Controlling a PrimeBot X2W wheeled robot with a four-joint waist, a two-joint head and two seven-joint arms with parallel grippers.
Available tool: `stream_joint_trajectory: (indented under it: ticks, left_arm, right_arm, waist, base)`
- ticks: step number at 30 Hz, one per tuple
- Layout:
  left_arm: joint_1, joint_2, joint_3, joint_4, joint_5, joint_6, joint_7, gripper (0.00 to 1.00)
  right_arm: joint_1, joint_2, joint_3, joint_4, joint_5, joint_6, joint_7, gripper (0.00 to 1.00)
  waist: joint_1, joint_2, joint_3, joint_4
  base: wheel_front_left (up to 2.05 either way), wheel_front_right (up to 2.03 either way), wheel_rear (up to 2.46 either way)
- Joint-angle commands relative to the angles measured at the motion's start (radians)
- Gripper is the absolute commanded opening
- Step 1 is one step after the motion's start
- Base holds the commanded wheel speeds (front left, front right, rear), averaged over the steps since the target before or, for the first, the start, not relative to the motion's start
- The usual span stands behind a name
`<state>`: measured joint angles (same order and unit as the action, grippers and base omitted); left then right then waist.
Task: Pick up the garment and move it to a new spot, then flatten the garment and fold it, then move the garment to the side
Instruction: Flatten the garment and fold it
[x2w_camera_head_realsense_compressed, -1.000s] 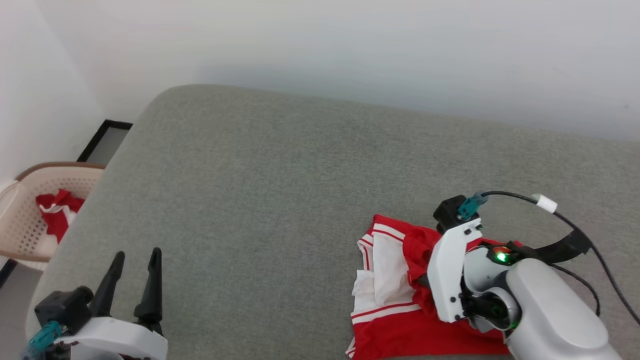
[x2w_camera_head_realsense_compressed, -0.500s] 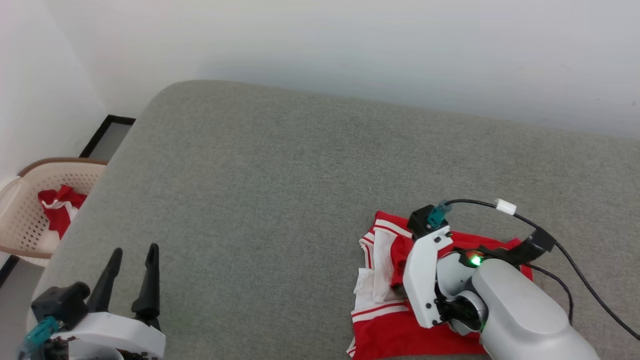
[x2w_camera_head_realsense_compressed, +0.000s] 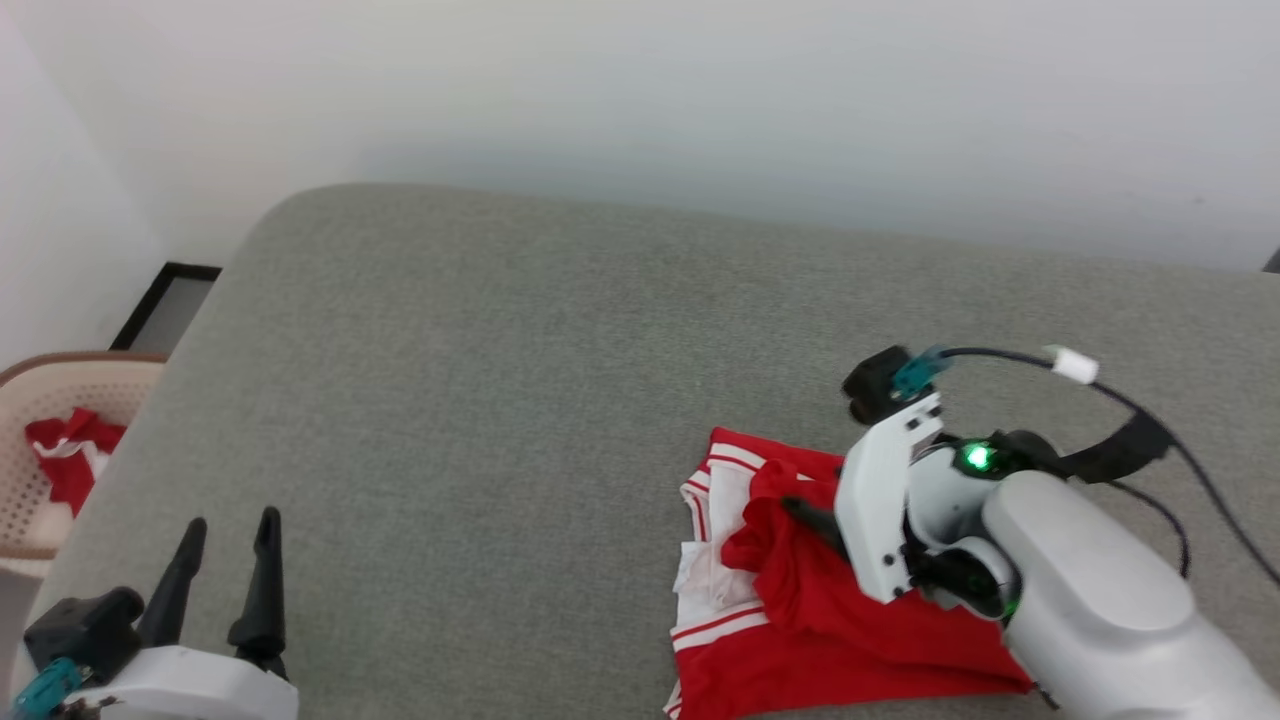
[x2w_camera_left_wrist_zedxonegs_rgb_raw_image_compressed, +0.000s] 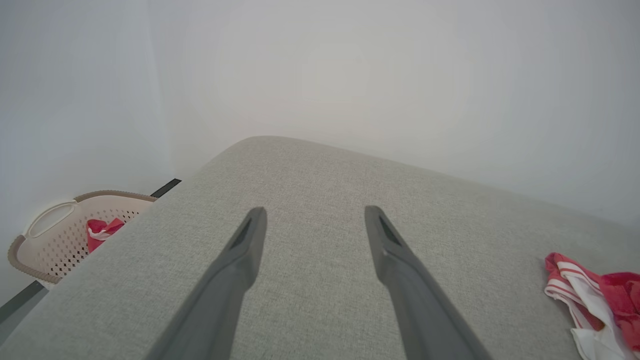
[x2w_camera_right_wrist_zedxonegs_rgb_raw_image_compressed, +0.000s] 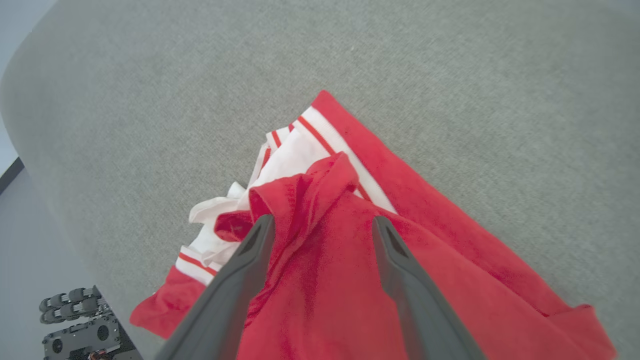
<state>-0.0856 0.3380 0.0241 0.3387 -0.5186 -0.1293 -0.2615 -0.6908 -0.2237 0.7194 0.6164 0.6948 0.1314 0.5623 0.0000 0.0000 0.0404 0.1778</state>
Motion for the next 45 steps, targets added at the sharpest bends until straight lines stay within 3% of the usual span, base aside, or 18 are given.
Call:
stream_joint_trajectory:
  ticks: [1,14,27,35,45]
  left_arm:
    - [0.011,0.004,0.007,-0.002,0.008,-0.002,-0.003,1.0]
    - [0.059,0.018,0.061,-0.021,0.02,-0.002,-0.003,1.0]
    - [0.096,0.026,0.083,-0.032,0.043,-0.002,-0.003,1.0]
    - [0.124,0.036,0.103,-0.034,0.037,-0.002,-0.003,1.0]
    - [0.144,0.048,0.121,-0.035,0.028,-0.002,-0.003,1.0]
  right_arm:
    - [-0.005,-0.011,-0.004,-0.011,0.018,-0.002,-0.016,1.0]
    - [0.062,-0.152,-0.104,-0.117,-0.007,-0.002,-0.313,1.0]
    - [0.2,-0.195,-0.253,-0.109,-0.092,-0.002,-0.646,1.0]
    - [0.309,-0.206,-0.357,-0.096,-0.115,-0.002,-0.757,1.0]
    - [0.422,-0.189,-0.453,-0.129,-0.131,-0.002,-0.8,1.0]
  waist:
    - [0.0,0.0,-0.005,-0.017]
    - [0.0,0.0,-0.025,-0.124]
    - [0.0,0.0,-0.053,-0.208]
    - [0.0,0.0,-0.072,-0.221]
    - [0.0,0.0,-0.082,-0.235]
  base:
    - [0.0,0.0,0.0]
    - [0.0,0.0,0.0]
    - [0.0,0.0,0.0]
    - [0.0,0.0,0.0]
    - [0.0,0.0,0.0]
